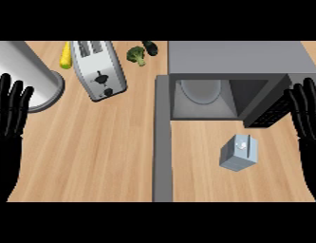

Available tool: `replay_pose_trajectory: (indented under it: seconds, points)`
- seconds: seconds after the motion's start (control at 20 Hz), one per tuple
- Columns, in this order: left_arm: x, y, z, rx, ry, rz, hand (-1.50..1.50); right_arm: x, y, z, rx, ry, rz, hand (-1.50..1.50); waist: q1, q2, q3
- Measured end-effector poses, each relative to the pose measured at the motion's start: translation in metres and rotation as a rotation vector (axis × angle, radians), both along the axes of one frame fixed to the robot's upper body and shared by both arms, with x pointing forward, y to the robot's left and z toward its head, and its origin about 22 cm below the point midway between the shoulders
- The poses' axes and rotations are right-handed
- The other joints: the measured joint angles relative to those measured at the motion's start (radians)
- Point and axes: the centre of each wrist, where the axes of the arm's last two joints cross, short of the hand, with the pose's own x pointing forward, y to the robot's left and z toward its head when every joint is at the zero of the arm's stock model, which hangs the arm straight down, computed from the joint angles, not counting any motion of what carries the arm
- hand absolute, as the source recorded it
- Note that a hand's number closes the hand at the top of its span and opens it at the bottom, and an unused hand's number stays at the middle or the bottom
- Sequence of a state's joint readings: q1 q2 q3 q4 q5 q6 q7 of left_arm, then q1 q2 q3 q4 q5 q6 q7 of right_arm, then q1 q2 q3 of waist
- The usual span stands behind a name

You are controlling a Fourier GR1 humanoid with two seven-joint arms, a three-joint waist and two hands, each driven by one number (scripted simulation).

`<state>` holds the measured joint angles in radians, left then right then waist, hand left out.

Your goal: Pick up the milk, place it into the microwave and close the microwave

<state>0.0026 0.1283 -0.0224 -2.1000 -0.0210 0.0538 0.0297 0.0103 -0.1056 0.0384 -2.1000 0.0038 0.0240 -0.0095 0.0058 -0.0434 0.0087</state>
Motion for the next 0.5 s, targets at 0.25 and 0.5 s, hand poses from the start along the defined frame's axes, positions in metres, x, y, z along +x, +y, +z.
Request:
replay_pose_trajectory:
  seconds: [0.25, 0.5]
  points:
    - [0.008, 0.016, 0.005, -0.019, -0.015, -0.025, -1.5, -0.011, 0.028, 0.011, 0.029, -0.047, -0.004, -1.5, -0.006, 0.03, -0.006]
    - [0.011, 0.038, -0.005, -0.095, 0.061, -0.024, -1.5, -0.02, 0.059, 0.021, 0.015, 0.018, 0.028, -1.5, -0.003, 0.039, -0.009]
